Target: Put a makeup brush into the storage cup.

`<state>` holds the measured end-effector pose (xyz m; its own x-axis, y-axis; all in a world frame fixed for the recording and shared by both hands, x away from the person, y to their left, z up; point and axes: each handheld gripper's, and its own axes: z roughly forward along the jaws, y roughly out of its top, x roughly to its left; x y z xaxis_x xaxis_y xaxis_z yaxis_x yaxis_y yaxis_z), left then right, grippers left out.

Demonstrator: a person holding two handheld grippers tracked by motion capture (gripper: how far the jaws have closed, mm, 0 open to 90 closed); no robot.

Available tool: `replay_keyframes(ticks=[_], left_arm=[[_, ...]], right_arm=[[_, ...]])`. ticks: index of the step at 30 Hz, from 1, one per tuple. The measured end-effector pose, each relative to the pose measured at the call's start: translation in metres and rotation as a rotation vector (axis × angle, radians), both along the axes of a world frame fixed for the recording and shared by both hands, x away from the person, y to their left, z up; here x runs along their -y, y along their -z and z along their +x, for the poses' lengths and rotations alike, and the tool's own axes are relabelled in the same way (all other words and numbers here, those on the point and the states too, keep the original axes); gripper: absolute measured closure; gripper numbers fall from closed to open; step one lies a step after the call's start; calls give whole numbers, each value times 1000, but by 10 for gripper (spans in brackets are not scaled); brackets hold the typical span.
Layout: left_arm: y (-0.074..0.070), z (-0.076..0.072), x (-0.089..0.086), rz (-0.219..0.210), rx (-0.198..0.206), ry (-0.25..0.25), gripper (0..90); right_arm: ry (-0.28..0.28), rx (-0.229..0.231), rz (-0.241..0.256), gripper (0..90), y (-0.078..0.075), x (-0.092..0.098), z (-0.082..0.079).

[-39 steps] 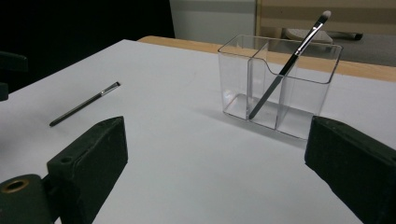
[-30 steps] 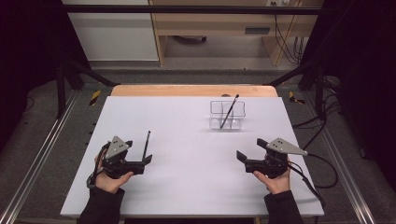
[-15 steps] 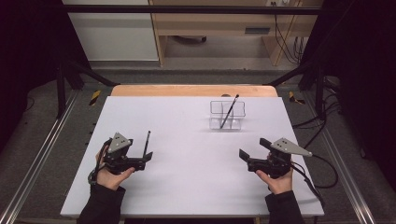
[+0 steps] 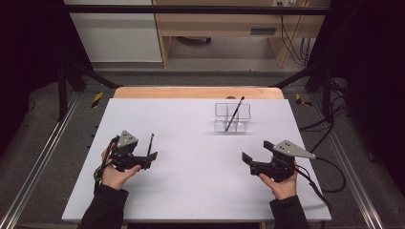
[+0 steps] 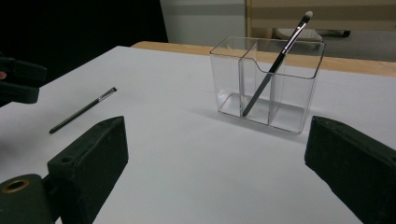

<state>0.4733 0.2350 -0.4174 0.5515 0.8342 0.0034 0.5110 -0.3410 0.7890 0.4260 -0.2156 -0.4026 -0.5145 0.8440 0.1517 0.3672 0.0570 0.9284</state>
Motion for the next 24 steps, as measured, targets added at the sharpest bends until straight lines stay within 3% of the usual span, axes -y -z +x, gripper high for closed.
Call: replay_keyframes(ticks=[8, 11, 16, 24], left_arm=[[8, 11, 2, 46, -45, -16, 122], [12, 16, 1, 57, -65, -23, 140], [20, 25, 0, 110, -101, -41, 173], [31, 32, -2, 142, -160, -53, 241]], right_arm=[[2, 1, 5, 64, -2, -1, 1], [2, 0, 8, 64, -3, -2, 1], [-1, -6, -1, 64, -2, -3, 2], [-1, -9, -5, 64, 0, -5, 2]])
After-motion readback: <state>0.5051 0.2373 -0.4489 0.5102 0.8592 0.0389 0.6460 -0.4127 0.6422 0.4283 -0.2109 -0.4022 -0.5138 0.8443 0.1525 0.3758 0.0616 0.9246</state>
